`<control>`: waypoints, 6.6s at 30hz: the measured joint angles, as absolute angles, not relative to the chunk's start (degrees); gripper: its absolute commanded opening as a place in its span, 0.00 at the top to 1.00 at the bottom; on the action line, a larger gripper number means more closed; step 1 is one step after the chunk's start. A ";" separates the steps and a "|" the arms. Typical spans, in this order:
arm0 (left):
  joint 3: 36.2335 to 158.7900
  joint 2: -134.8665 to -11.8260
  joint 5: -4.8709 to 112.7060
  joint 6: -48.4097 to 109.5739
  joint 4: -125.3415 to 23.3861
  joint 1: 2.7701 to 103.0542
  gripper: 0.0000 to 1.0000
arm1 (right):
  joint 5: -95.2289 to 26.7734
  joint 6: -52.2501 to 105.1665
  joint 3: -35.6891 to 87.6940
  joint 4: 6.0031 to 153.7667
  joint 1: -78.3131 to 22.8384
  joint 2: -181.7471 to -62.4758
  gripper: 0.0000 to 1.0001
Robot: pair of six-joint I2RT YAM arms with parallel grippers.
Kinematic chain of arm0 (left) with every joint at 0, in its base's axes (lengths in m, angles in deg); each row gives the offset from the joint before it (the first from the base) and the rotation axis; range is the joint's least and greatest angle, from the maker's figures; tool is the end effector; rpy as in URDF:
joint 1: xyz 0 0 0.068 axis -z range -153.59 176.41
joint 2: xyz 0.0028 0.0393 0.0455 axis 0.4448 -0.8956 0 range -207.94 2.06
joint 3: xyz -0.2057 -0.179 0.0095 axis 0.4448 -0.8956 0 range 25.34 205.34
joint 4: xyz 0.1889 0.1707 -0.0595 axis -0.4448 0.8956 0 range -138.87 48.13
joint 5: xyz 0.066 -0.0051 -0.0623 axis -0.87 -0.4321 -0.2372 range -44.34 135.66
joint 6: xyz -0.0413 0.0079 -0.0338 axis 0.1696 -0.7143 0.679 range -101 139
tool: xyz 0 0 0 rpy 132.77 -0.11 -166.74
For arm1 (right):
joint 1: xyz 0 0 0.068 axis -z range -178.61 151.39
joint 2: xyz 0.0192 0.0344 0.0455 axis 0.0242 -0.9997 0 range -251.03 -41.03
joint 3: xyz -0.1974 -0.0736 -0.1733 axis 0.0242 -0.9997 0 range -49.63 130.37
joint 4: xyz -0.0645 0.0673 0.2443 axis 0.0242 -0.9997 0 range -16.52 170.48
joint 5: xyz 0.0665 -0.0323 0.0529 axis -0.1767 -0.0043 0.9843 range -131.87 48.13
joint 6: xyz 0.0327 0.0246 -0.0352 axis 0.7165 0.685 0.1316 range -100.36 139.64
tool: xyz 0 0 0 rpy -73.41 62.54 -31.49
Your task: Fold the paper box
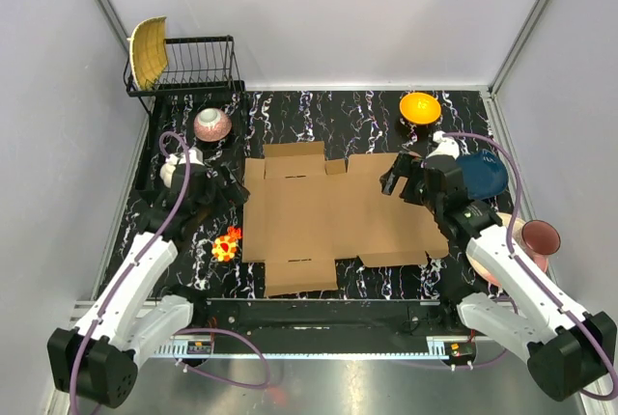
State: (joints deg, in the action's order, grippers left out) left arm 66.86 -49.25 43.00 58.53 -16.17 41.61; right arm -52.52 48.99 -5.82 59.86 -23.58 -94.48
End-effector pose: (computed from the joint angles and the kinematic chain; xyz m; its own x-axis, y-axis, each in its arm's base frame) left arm 0.1812 -0.0475 0.2629 -0.6485 -0.4827 -0.5886 -0.2383 0.8631 -0.4452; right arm 0.1918 0.0821 0.2887 -0.5307 0.2843 -0.7985 -0.0114 0.9396 0.3421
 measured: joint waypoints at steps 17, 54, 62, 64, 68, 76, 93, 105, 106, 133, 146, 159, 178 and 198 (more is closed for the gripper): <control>63.25 -50.45 39.77 61.55 -19.33 53.11 0.07 | -44.52 42.84 8.45 68.69 -25.46 -119.27 0.05; 63.93 -45.03 31.44 61.28 -11.23 53.20 0.04 | -18.08 -2.44 49.52 74.04 -28.24 -164.84 0.15; 63.91 -45.73 31.92 60.63 -11.29 52.13 0.04 | -16.72 -5.98 53.72 68.25 -29.16 -171.29 0.27; 63.91 -46.34 32.20 60.41 -11.31 51.89 0.04 | -16.70 -6.62 54.83 66.22 -29.88 -172.84 0.49; 63.91 -47.04 32.86 59.78 -11.33 51.67 0.04 | -17.16 -7.69 55.80 63.97 -31.23 -174.61 0.67; 64.00 -46.76 33.19 59.51 -11.33 51.12 0.04 | -23.85 -11.12 53.37 63.01 -31.73 -171.64 0.97; 73.29 -41.95 31.44 59.06 -10.07 50.47 0.05 | -39.23 -16.21 41.92 58.07 -32.72 -128.86 1.00; 77.48 -39.68 30.41 60.02 -9.04 50.34 0.03 | -60.37 2.13 38.55 52.69 -32.67 -119.05 1.00; 77.50 -39.68 30.43 60.06 -9.35 50.34 0.02 | -60.83 4.70 39.16 51.16 -32.28 -119.25 1.00; 64.15 -43.68 36.53 64.91 -22.15 50.29 0.01 | -37.20 52.86 2.36 49.65 -7.34 -102.46 0.10; 74.64 -64.92 31.96 58.38 -21.13 50.29 0.02 | -33.44 53.45 4.96 60.25 -10.51 -103.53 0.24; 87.69 -78.63 37.30 54.53 -27.75 50.29 0.12 | -33.42 53.97 5.79 69.48 -21.83 -124.40 0.30; 117.59 -114.03 37.73 46.16 -29.34 50.03 0.36 | -33.16 53.66 5.61 72.67 -22.69 -125.87 0.32; 115.21 -119.69 37.56 44.48 -34.33 50.38 0.94 | -33.44 51.59 5.61 72.84 -22.69 -126.94 0.32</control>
